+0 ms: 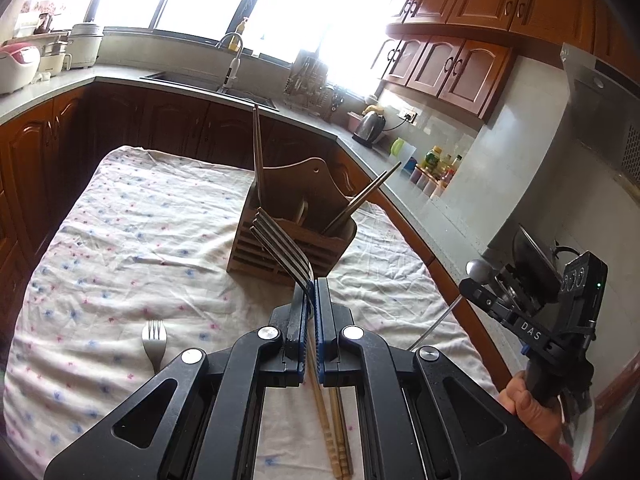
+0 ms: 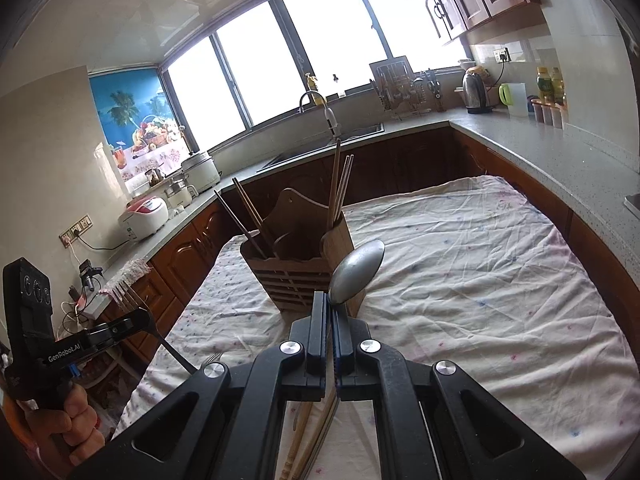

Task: Organize utensils
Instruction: 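Lift the fork and spoon and lower them into the caddy with both tools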

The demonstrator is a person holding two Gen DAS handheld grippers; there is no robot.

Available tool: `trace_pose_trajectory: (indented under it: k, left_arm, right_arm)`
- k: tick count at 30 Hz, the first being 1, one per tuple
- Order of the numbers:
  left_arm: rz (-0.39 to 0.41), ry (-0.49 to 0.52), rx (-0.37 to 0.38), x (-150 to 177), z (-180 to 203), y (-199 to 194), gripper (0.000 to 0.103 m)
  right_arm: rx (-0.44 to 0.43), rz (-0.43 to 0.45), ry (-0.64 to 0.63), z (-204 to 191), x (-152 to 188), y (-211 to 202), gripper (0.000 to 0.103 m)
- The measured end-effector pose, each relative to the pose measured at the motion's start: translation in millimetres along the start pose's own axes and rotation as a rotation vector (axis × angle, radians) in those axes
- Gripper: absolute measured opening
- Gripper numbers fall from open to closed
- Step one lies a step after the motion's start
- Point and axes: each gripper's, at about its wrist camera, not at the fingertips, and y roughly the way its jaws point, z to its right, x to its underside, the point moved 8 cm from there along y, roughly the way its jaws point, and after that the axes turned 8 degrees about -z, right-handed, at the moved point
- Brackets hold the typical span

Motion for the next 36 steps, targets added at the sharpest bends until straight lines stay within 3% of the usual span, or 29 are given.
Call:
trace_pose_trajectory:
  k: [20, 36]
  left_arm:
    - [0.133, -0.005, -0.015, -74, -14, -2, 0.002]
    - [0.233, 0.049, -0.077, -140, -17, 37, 0.002]
  right_arm:
    - [0.034, 0.102, -0.043, -13, -59, 17, 0.002]
    - [0.102, 0.237, -0.147, -35, -122, 48, 0.002]
